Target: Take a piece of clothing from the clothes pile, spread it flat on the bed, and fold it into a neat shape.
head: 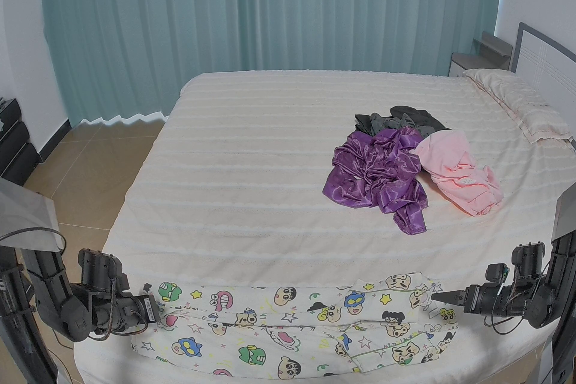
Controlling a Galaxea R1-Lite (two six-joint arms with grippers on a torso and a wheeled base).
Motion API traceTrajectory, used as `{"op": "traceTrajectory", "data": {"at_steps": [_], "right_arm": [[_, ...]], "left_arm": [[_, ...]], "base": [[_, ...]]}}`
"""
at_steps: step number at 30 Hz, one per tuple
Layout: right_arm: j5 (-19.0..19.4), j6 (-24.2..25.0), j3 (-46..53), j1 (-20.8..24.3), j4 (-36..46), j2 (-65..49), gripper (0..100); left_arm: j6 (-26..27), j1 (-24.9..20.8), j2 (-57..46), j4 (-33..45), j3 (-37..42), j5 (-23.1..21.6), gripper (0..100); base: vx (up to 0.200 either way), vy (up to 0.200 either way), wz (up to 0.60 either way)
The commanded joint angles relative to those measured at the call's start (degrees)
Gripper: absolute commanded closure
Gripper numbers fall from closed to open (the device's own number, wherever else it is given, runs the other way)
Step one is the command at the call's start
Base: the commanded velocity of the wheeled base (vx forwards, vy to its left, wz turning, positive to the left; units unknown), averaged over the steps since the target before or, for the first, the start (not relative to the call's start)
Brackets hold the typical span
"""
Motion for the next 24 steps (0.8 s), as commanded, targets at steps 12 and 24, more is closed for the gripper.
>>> {"op": "traceTrajectory", "data": {"at_steps": [12, 24], "right_arm": [[-0.1, -0.1, 1.0, 0.0, -0.4, 0.8, 0], [-0.1, -0.1, 1.0, -0.1, -0.6, 0.7, 0]], "left_arm": [[15.9, 19.2, -12.3, 16.0, -12.0, -2.0, 100], [19.4, 28.2, -17.6, 30.9, -23.9, -3.3, 100]], "base": [[0.0, 0.0, 0.0], [0.0, 0.0, 0.0]]}}
